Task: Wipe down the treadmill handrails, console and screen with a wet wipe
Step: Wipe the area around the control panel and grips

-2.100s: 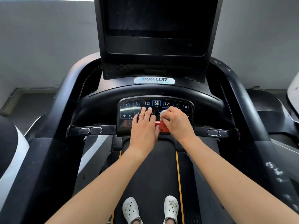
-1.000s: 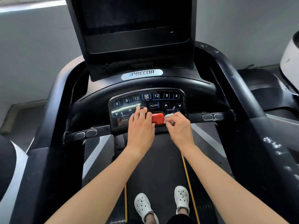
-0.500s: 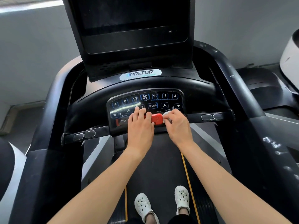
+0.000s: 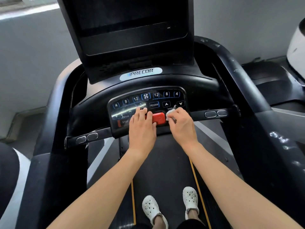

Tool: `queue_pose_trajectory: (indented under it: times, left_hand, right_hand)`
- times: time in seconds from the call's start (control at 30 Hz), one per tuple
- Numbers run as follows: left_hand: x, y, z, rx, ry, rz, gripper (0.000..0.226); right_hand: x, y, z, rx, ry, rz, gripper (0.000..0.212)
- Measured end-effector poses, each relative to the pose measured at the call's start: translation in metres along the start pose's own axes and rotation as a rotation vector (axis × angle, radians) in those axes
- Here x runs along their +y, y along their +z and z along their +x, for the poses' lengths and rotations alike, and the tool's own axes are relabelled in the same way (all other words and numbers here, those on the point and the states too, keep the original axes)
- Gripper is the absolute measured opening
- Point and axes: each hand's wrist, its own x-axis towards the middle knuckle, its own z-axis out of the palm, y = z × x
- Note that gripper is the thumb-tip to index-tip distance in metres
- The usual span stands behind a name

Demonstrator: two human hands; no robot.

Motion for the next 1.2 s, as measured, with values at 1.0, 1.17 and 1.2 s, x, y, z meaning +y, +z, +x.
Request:
queue_pose_trajectory:
  times: [1.0,1.17,1.2]
  left_hand:
    - [0.008,-0.001,-0.005,-0.055,-0.032,-0.01,0.049]
    - [0.024,-0.001,0.001,-0.025,0.034,0.001,0.05]
    - [0.026,-0.001,0.003,-0.026,0.058,0.002,0.052]
  right_hand:
    - [-0.004,0.003,-0.013,-0.019,-0.004,-0.001,0.007]
    - [0.016,-0.018,-0.006,0.038,0.023,-0.043,0.011]
    - [0.022,-0.024,-0.001,0.089,0.07,-0.043,0.011]
